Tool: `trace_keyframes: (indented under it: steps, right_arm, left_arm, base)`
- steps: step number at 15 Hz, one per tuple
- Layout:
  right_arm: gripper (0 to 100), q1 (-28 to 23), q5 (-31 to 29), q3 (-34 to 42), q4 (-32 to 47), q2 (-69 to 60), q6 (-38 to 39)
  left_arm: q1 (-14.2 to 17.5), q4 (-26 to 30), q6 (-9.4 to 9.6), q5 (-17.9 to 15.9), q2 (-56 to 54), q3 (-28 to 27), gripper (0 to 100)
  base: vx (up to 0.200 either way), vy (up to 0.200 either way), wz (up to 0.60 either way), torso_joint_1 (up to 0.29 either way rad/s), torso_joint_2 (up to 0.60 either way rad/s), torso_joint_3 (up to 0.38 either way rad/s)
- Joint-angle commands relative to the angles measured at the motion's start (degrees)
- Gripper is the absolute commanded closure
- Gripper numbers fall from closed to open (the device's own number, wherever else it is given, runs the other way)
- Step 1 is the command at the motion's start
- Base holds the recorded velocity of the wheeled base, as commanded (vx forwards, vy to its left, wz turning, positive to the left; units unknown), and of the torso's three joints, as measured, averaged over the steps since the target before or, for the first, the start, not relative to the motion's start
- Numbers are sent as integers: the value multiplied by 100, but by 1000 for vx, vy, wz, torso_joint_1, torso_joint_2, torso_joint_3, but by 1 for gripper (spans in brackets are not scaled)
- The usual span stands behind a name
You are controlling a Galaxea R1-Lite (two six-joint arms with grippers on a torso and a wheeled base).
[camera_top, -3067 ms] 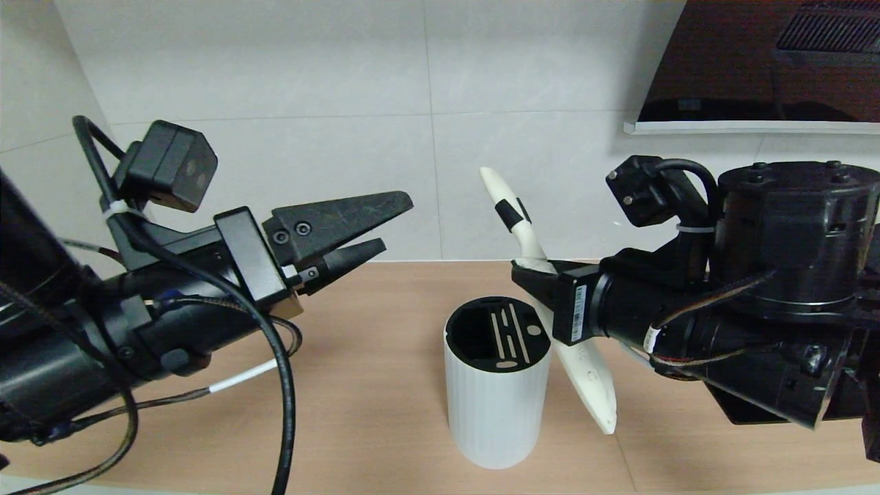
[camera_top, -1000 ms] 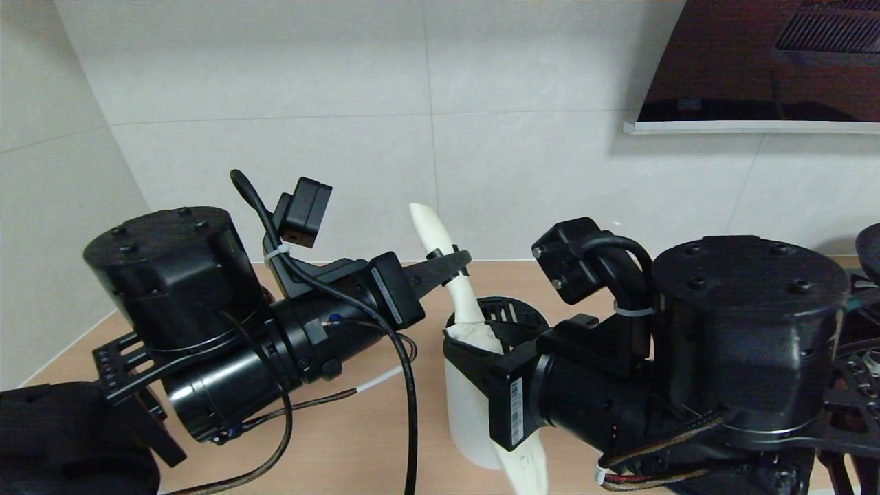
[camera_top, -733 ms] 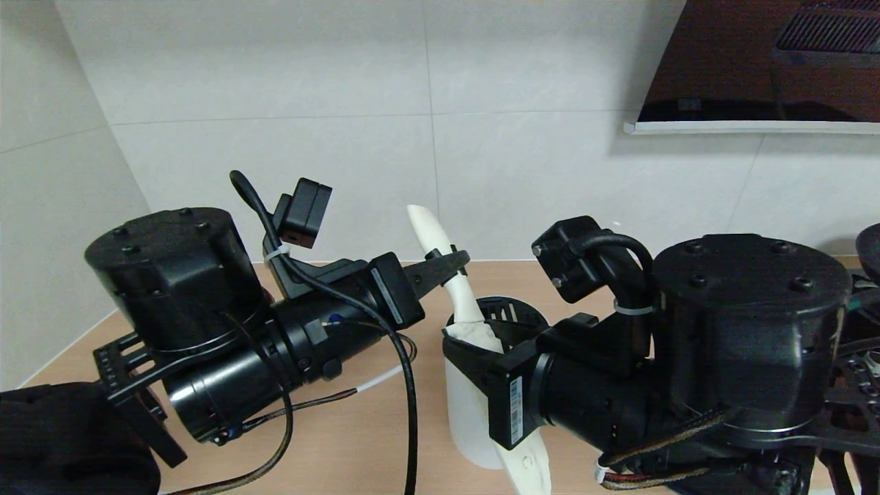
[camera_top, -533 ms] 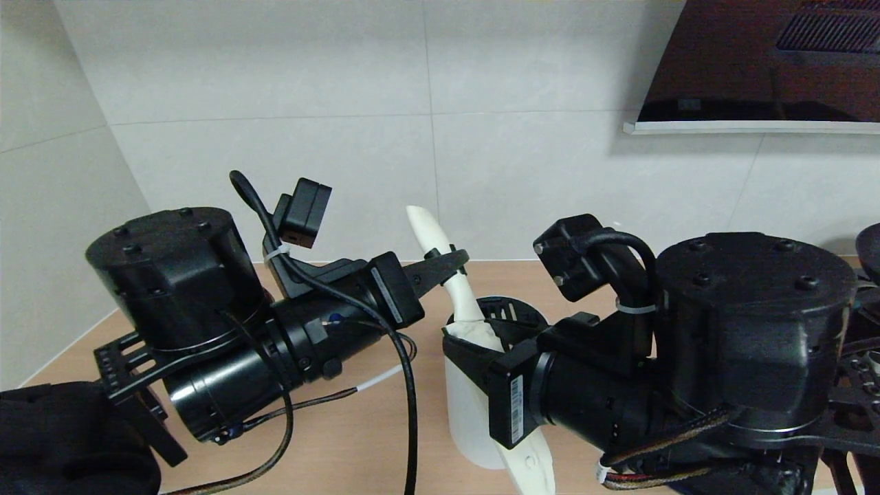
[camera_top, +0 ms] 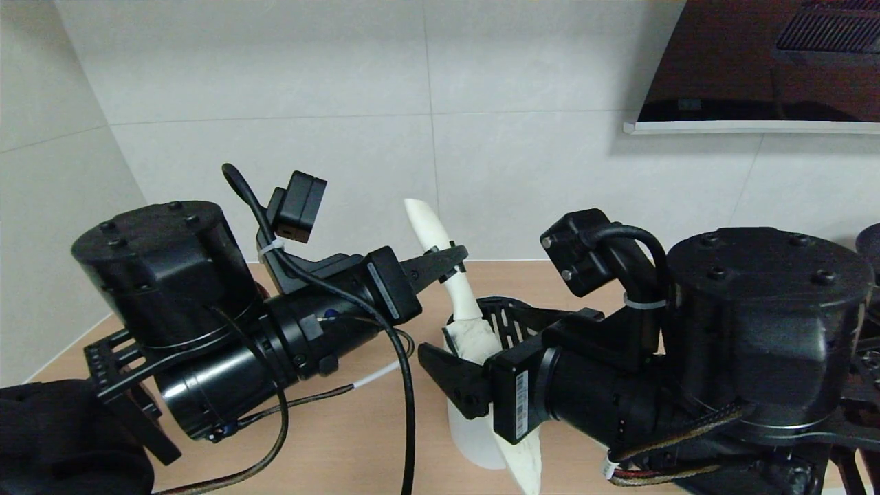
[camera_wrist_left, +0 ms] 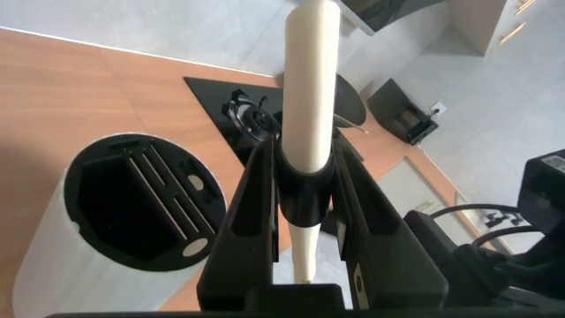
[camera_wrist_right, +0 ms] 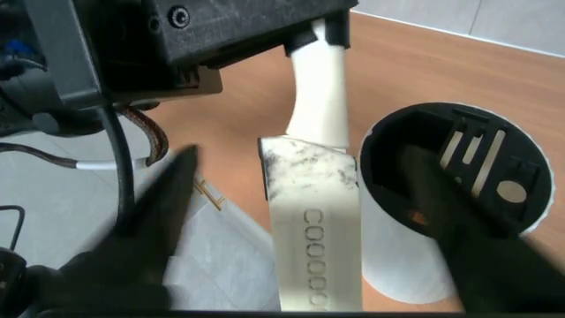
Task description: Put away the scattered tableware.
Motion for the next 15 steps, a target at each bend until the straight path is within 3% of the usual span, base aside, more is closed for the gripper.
trace_keyframes:
  steps: [1, 3, 4, 5, 7, 9, 11, 12, 13, 15]
  right_arm:
    - [0, 4, 8, 26, 8, -79, 1]
    - [0, -22, -1, 53, 43, -263, -8]
    - [0, -84, 8, 79, 78, -421, -17]
    - [0, -242, 16, 79, 87, -624, -34]
    - [0, -629, 69, 53, 219, -940, -52]
    - [0, -1147, 96, 0, 377, -1133, -52]
    - [0, -1446, 148, -35, 395, -1309, -70]
    - [0, -1640, 148, -26, 430, -1415, -87]
    - [0, -1807, 157, 0, 492, -1485, -87]
    - [0, -1982, 219, -44, 562, -1485, -87]
  left_arm:
    - [-1, -11, -4, 1, -55, -3, 100]
    - [-1, 50, 13, 80, -82, -82, 100]
    - [-1, 173, 40, 229, -82, -214, 100]
    - [-1, 577, 180, 537, -134, -547, 100]
    - [-1, 1544, 620, 1205, -196, -1462, 100]
    - [-1, 2327, 1200, 1741, -161, -2288, 100]
    - [-1, 2661, 1534, 1811, -196, -2622, 100]
    - [-36, 2827, 2035, 1934, -187, -2613, 100]
    - [-115, 2827, 2290, 2251, -134, -2595, 100]
    - [-326, 2731, 2369, 2822, 68, -2692, 100]
  base:
    - [0, 0, 0, 0, 0, 0]
    - [0, 0, 0, 0, 0, 0]
    - [0, 0, 0, 0, 0, 0]
    - [0, 0, 0, 0, 0, 0]
    - [0, 0, 0, 0, 0, 0]
    - [0, 0, 0, 0, 0, 0]
    - [0, 0, 0, 0, 0, 0]
    - [0, 0, 0, 0, 0, 0]
    - [0, 0, 0, 0, 0, 0]
    - [0, 0, 0, 0, 0, 0]
